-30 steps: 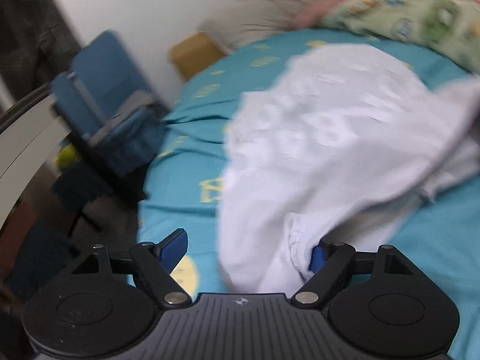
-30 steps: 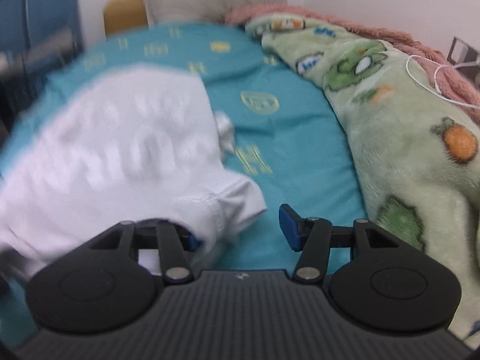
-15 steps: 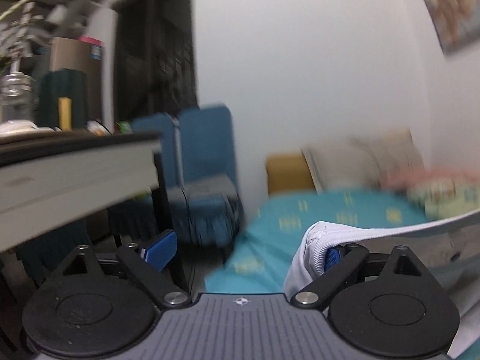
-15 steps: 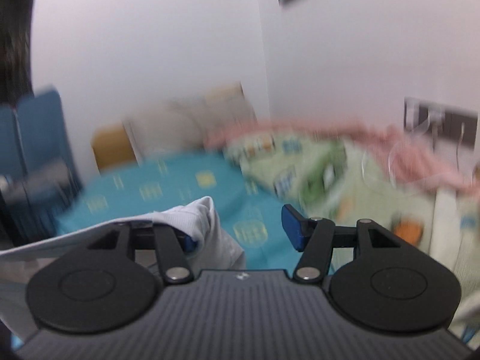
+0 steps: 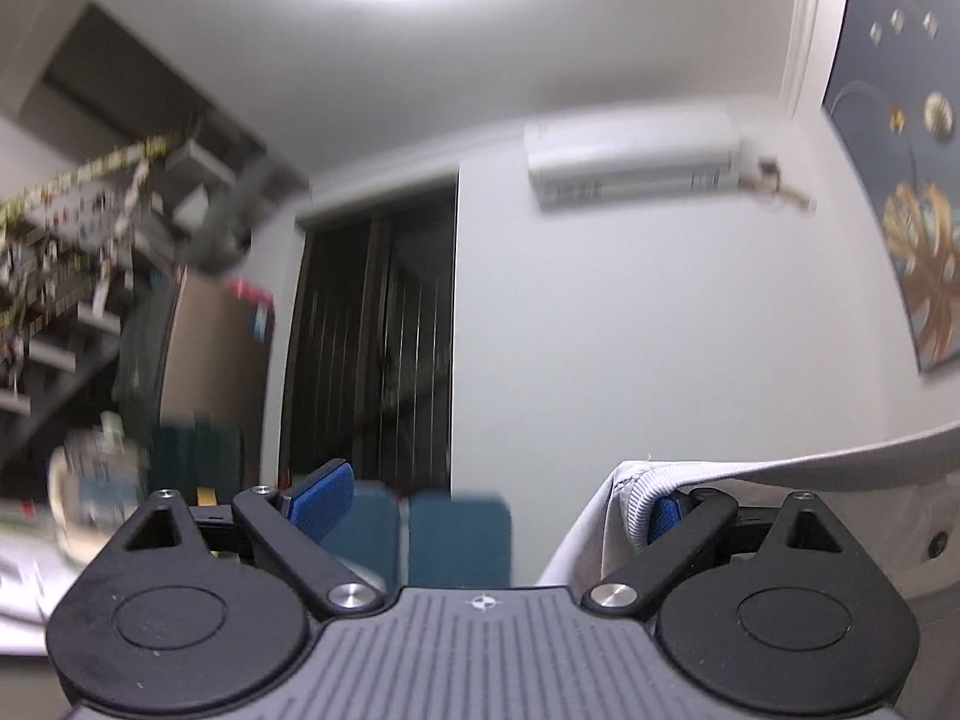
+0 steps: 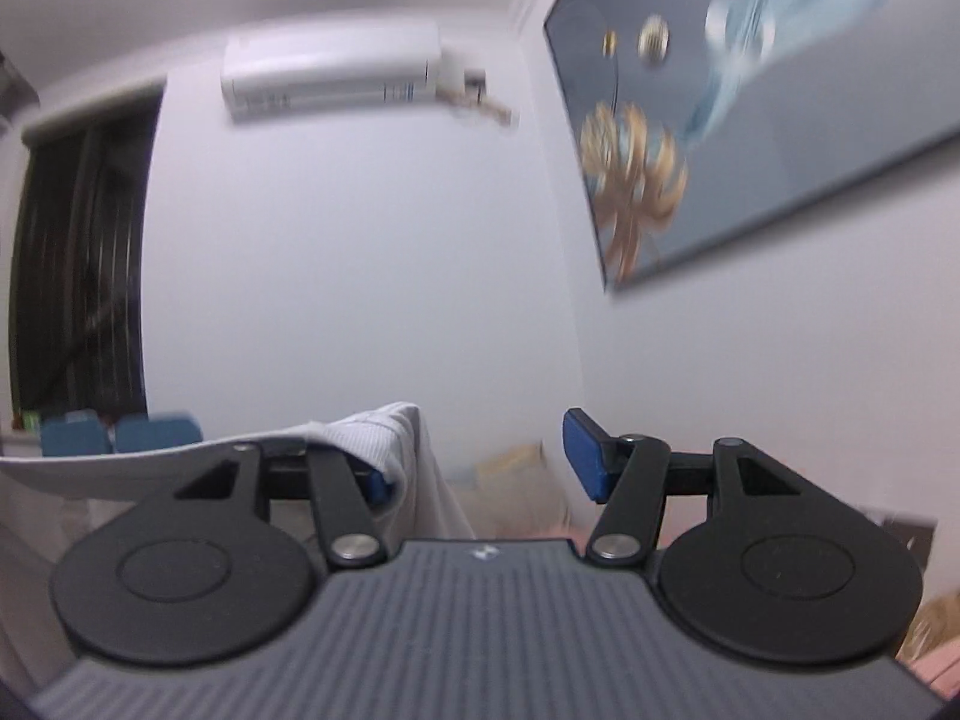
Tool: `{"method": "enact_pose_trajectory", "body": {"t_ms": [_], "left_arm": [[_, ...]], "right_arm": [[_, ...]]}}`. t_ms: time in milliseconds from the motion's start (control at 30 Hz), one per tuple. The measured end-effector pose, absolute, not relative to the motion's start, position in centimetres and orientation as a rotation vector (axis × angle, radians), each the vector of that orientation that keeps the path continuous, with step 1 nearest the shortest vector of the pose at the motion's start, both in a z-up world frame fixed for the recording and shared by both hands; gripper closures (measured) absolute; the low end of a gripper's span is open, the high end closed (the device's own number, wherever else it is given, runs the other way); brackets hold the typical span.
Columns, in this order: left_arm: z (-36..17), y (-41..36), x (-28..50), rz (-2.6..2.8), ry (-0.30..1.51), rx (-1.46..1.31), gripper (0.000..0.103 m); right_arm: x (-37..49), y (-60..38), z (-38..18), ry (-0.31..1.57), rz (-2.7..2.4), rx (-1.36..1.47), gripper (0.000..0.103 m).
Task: Fold clothes
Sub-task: 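Lift the T-shirt high with both grippers and shake it out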
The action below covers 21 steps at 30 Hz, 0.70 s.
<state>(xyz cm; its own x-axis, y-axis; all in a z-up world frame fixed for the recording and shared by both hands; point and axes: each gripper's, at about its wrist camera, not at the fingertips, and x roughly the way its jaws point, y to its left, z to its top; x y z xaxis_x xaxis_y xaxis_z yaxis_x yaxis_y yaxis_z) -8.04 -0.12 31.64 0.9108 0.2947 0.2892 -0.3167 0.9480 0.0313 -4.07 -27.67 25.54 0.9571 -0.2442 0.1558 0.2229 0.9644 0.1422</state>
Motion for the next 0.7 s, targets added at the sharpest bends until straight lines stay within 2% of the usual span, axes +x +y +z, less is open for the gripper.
{"method": "enact_pose_trajectory", "body": {"t_ms": [200,433,567,700], "left_arm": [[40.1,-0.5,-17.4,0.290,-0.326,0.055,0.006],[45.3,-0.2,-25.1,0.295,-0.323,0.147,0.004],[45.2,1.1,-23.8,0.260,-0.253,0.102,0.004],[42.7,1.8,-17.8,0.231,-0.154,0.077,0.004]], "right_arm": [[-14.1,-26.9,31.5,-0.289,-0.227,0.066,0.045],[-20.9,-26.9,34.1,-0.297,-0.188,0.085,0.042],[-20.4,-26.4,34.2,-0.248,-0.181,0.059,0.042],[-16.5,-26.3,32.0,-0.188,-0.185,0.067,0.042]]}}
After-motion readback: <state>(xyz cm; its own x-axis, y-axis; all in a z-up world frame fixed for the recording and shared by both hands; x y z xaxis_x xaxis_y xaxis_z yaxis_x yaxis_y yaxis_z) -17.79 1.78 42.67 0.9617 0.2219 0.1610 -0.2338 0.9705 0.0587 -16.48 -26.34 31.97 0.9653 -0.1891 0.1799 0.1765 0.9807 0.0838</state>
